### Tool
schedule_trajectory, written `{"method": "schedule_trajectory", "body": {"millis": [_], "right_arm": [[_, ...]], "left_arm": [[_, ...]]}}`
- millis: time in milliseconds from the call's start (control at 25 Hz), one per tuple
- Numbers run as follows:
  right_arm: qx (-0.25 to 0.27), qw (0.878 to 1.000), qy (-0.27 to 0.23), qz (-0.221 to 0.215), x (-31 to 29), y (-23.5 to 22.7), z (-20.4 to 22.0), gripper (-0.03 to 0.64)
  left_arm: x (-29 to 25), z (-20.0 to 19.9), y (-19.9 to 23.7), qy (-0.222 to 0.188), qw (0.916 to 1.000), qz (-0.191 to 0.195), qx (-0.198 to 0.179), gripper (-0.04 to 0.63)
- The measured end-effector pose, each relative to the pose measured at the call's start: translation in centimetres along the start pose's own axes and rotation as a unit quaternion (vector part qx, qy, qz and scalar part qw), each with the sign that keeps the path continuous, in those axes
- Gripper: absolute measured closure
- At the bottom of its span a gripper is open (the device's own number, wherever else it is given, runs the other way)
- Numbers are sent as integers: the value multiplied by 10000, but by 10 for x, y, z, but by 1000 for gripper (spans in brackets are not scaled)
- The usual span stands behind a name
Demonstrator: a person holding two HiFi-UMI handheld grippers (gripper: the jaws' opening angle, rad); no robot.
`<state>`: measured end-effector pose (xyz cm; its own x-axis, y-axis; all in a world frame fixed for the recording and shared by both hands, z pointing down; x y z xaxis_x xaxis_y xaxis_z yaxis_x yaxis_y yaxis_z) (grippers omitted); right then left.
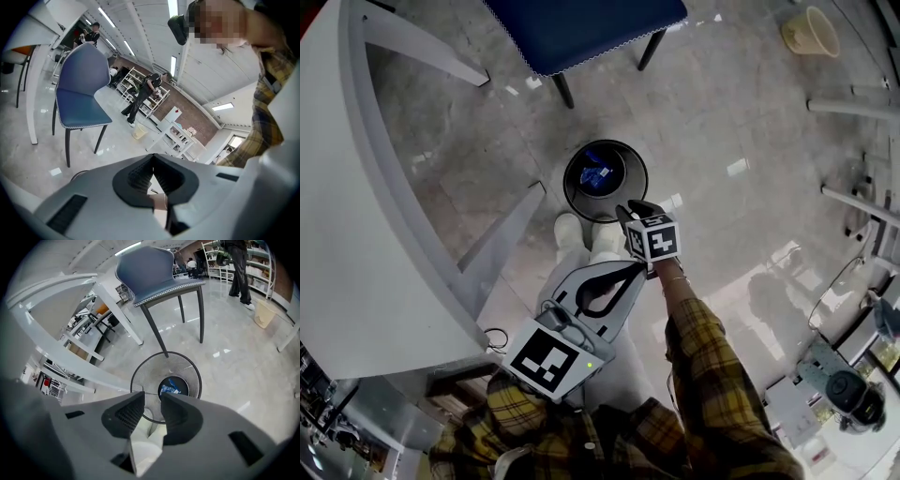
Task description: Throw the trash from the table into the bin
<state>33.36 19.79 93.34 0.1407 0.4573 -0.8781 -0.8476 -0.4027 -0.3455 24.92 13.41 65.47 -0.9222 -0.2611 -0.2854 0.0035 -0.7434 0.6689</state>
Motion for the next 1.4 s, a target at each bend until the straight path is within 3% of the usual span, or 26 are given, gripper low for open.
{"method": "schedule_trajectory", "body": {"millis": [240, 520, 840, 1080, 1240, 1400], "right_arm": [[108, 9997, -200, -107, 57, 28, -34, 520], [321, 9955, -859, -249, 147, 66, -88, 520], [740, 9793, -1829, -459, 280, 132, -126, 558], [1369, 9517, -2572, -971, 366, 188, -179, 577], [1792, 9243, -3145, -1210, 418, 233, -207, 598], [2185, 8928, -3603, -1593, 461, 286, -227, 604]], "left_arm": [[15, -41, -37, -224, 9997, -10, -96, 586], [49, -90, -79, -530, 9978, -206, -338, 587], [97, -168, -136, -1387, 9861, -560, -725, 586], [143, -215, -171, -2064, 9677, -981, -1061, 586], [180, -220, -189, -2225, 9599, -1230, -1178, 586], [216, -229, -200, -2506, 9470, -1515, -1322, 586]]}}
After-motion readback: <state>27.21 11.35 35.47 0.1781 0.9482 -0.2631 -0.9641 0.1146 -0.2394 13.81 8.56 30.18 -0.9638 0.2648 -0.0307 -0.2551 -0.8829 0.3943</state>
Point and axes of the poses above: the fingertips, and each gripper's own axes: x backward along the fingers, y to its left, z out of its underside, the point moved 6 cm from there along x, backward along the fingers, and after that the axes turned 2 degrees about -y, right-handed, at the moved point
